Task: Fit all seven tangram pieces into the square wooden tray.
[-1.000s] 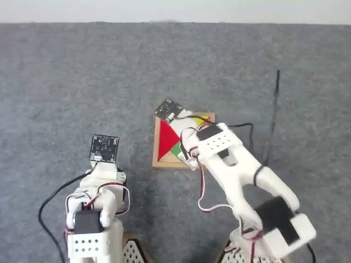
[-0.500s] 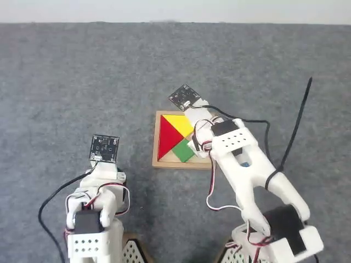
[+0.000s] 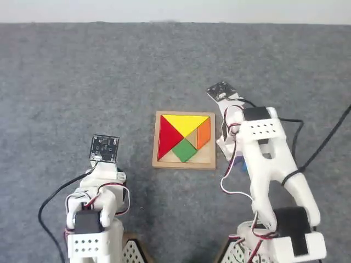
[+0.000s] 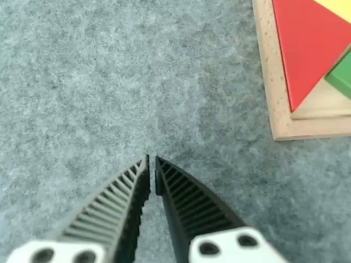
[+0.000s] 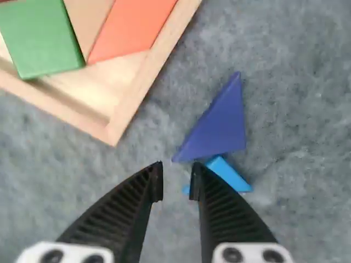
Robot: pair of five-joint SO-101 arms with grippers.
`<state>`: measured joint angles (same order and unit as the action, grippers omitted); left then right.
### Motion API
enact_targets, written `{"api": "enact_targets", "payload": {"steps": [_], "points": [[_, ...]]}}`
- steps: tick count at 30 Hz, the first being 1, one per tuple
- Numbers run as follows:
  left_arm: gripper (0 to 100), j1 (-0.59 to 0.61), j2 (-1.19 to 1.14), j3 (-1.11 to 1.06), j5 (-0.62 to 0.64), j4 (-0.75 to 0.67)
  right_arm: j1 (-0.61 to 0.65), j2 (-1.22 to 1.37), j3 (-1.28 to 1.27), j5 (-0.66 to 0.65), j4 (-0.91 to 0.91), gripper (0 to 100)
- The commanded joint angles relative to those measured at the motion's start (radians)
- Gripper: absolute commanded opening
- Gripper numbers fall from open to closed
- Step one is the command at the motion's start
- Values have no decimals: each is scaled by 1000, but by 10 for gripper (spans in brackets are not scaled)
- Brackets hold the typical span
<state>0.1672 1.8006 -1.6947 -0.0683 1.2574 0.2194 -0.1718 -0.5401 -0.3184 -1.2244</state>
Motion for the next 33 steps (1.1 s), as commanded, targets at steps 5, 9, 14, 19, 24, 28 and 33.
{"api": "enact_targets", "payload": {"steps": [5,9,14,19,24,28,33], "points": [[21,-5,17,10,-2,3,-45,-45,-37,164,111,111],[21,-5,17,10,-2,3,-105,-21,-37,161,143,112],[21,-5,17,10,-2,3,-105,102,-23,130,193,113],[21,-5,17,10,-2,3,-104,197,44,126,193,113],[21,-5,17,10,-2,3,-102,259,75,95,200,113],[21,-5,17,10,-2,3,-102,285,83,78,209,113],[21,-5,17,10,-2,3,-101,292,83,48,213,113]]}}
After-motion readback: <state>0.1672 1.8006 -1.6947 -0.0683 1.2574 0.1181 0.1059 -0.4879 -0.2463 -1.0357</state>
